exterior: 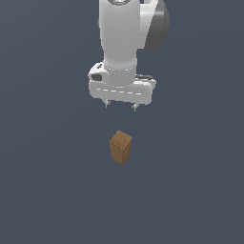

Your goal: Pick up the object and move it to a goal position.

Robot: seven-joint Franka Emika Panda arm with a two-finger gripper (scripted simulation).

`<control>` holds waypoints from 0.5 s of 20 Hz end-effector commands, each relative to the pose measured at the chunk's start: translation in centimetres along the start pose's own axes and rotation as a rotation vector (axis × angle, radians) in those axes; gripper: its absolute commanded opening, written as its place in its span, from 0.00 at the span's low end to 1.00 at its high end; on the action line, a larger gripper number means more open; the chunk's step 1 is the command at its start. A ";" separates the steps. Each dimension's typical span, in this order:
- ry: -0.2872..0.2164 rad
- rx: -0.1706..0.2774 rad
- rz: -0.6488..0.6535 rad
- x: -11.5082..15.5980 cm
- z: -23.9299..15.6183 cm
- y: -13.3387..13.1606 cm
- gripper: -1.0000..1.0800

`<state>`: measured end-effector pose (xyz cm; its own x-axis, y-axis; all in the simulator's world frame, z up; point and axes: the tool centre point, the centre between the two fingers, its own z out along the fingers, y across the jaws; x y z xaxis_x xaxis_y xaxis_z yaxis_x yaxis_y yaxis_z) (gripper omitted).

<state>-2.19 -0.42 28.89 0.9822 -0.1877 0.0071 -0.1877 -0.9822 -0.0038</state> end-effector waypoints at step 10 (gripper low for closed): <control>-0.005 -0.002 0.262 5.0 6.7 -0.9 0.96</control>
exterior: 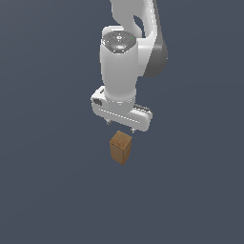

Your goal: Pick up the object and move it to a goal position.

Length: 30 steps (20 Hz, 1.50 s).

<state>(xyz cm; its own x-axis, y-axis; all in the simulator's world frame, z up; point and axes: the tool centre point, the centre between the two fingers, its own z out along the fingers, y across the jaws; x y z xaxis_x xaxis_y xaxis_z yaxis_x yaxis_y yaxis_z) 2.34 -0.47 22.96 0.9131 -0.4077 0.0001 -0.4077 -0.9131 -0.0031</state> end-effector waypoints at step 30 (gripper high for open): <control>0.000 -0.003 0.130 2.0 8.7 -0.8 0.96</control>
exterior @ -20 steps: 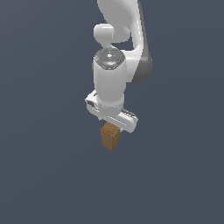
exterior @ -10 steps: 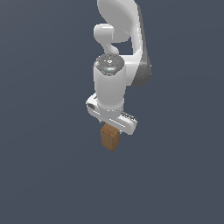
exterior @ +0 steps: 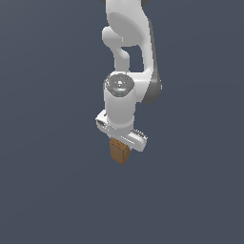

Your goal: Pick up the object and move it to a goal position.

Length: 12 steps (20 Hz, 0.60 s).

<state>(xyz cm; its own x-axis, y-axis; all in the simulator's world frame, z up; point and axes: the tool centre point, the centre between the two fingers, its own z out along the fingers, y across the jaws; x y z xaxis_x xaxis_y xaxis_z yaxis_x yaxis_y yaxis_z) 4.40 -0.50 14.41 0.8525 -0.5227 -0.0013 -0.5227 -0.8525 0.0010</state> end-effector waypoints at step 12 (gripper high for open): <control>0.001 0.001 0.000 0.1 0.1 -0.1 0.00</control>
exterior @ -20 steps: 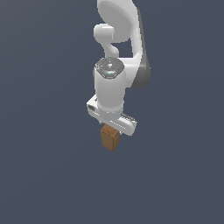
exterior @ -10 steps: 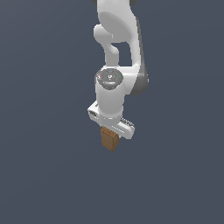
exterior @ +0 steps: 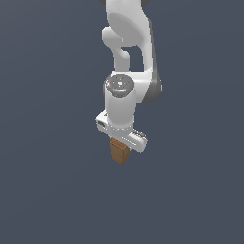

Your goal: Pick up the object and move it to a goal position.

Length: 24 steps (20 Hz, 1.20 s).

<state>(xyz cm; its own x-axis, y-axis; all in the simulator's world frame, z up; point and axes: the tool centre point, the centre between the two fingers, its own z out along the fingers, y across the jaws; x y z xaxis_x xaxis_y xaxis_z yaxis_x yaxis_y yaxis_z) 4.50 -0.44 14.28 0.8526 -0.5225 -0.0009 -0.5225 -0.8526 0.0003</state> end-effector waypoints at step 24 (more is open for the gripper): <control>0.000 0.001 0.000 -7.3 -5.8 4.6 0.00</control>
<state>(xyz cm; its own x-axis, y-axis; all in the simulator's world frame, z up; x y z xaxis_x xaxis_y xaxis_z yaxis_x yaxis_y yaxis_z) -3.29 -0.50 18.89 0.8525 -0.5226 -0.0095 -0.5226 -0.8526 0.0052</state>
